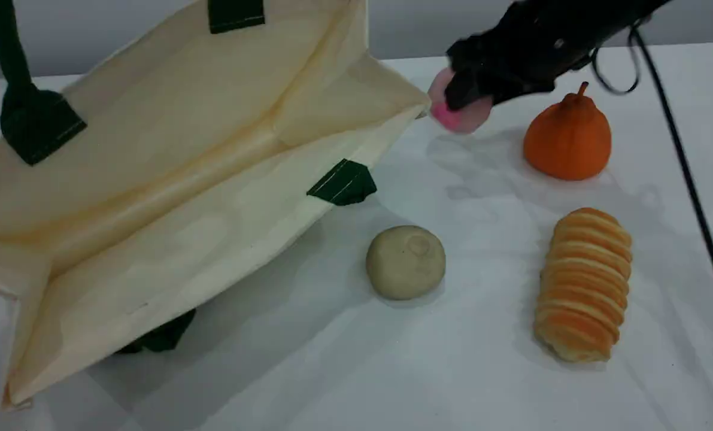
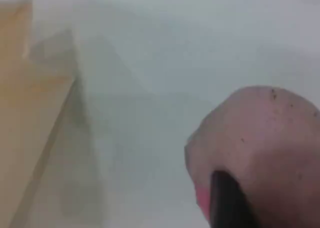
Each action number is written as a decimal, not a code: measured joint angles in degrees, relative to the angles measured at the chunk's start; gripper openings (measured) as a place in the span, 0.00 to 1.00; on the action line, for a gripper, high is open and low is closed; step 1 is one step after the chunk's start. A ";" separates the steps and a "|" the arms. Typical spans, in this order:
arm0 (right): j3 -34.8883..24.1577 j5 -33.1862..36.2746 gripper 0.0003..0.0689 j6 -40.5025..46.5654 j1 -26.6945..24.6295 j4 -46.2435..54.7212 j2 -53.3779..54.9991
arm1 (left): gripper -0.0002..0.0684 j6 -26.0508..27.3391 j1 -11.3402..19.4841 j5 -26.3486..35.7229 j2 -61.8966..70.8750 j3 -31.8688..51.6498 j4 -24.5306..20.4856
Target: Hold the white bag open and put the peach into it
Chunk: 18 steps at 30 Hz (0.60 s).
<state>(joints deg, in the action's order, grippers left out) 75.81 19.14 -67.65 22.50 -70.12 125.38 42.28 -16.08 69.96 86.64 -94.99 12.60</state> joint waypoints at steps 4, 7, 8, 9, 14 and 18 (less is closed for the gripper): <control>0.00 2.23 0.47 4.38 -2.91 4.47 -2.28 | 0.14 0.00 0.00 0.00 0.00 0.00 0.00; 0.00 5.10 0.47 8.48 -5.49 8.59 -3.69 | 0.14 0.00 0.00 0.00 0.00 0.00 0.00; 0.00 6.12 0.47 10.04 -6.35 9.87 -4.16 | 0.14 0.00 0.00 0.00 0.00 0.00 0.00; 0.00 7.11 0.47 11.39 -7.00 10.89 -4.85 | 0.14 0.00 0.00 0.00 0.00 0.00 0.00; 0.00 10.63 0.47 18.14 -9.97 16.59 -9.12 | 0.14 0.05 0.00 0.00 0.00 0.00 0.00; 0.00 13.24 0.47 21.76 -10.58 20.36 -13.04 | 0.14 0.05 0.00 0.00 0.00 0.00 0.23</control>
<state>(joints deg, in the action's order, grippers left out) 75.81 32.38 -45.89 11.91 -49.76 112.34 42.33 -16.08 69.96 86.64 -94.99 12.84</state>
